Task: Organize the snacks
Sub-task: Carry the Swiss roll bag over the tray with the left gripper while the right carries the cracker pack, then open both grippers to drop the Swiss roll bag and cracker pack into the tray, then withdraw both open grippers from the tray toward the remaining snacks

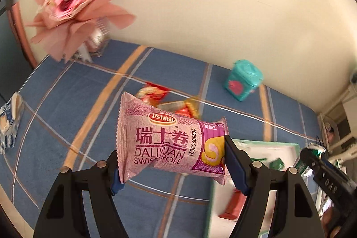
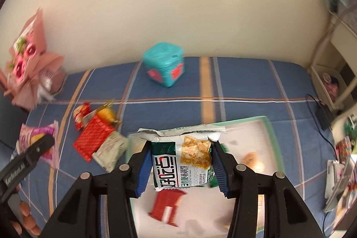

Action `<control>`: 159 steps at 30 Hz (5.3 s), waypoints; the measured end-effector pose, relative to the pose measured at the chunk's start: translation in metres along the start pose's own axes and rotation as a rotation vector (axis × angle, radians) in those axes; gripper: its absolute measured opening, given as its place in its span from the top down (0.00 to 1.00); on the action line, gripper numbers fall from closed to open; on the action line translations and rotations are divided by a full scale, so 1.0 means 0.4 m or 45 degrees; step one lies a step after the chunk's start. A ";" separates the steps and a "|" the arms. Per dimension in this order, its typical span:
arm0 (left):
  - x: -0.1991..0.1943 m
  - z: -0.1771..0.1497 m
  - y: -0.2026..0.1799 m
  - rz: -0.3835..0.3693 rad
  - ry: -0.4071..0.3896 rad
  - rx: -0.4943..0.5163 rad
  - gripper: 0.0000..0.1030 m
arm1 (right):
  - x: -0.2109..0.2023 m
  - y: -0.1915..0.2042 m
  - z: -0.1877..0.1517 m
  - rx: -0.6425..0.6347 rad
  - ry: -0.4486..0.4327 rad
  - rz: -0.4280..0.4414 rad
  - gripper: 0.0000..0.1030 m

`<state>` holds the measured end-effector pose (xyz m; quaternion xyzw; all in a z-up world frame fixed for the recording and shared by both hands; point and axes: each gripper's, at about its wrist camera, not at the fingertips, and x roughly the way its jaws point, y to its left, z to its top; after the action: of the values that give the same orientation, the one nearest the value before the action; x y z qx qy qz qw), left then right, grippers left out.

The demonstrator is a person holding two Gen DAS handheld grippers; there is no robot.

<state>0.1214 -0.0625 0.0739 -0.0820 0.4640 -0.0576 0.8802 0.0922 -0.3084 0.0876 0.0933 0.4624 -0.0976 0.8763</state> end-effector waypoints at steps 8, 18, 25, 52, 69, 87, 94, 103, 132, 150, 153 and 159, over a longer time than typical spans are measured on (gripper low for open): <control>-0.001 -0.033 -0.175 -0.063 0.015 0.191 0.26 | -0.025 -0.185 0.001 0.167 -0.021 -0.089 0.49; 0.028 -0.082 -0.311 -0.097 0.059 0.358 0.26 | -0.016 -0.306 -0.010 0.255 -0.007 -0.146 0.49; 0.067 -0.107 -0.338 -0.089 0.103 0.396 0.26 | 0.028 -0.290 -0.019 0.237 0.046 -0.136 0.49; 0.221 -0.189 -0.380 -0.051 0.296 0.457 0.26 | 0.200 -0.206 -0.064 0.126 0.261 -0.146 0.49; 0.260 -0.205 -0.386 -0.026 0.332 0.458 0.26 | 0.263 -0.198 -0.078 0.114 0.338 -0.158 0.48; 0.217 -0.168 -0.369 -0.044 0.303 0.429 0.16 | 0.202 -0.215 -0.057 0.148 0.282 -0.174 0.35; 0.161 -0.120 -0.349 -0.056 0.232 0.383 0.15 | 0.102 -0.210 -0.027 0.152 0.151 -0.168 0.34; 0.107 -0.063 -0.285 -0.035 0.160 0.257 0.15 | 0.023 -0.207 0.002 0.174 0.039 -0.159 0.32; 0.066 -0.011 -0.130 0.070 0.058 -0.004 0.04 | 0.023 -0.175 0.002 0.075 0.018 -0.175 0.00; 0.052 0.025 0.050 0.224 0.057 -0.078 0.04 | 0.060 0.005 -0.009 -0.006 0.060 -0.072 0.00; 0.051 0.031 0.097 0.256 0.057 -0.098 0.04 | 0.066 0.057 -0.014 -0.034 0.067 -0.045 0.00; 0.040 0.042 0.197 0.326 0.053 -0.170 0.04 | 0.079 0.166 -0.027 -0.098 0.083 0.013 0.00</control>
<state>0.1461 0.0132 0.0548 -0.0794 0.4915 0.0844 0.8631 0.1180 -0.2443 0.0603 0.0649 0.4937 -0.0723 0.8642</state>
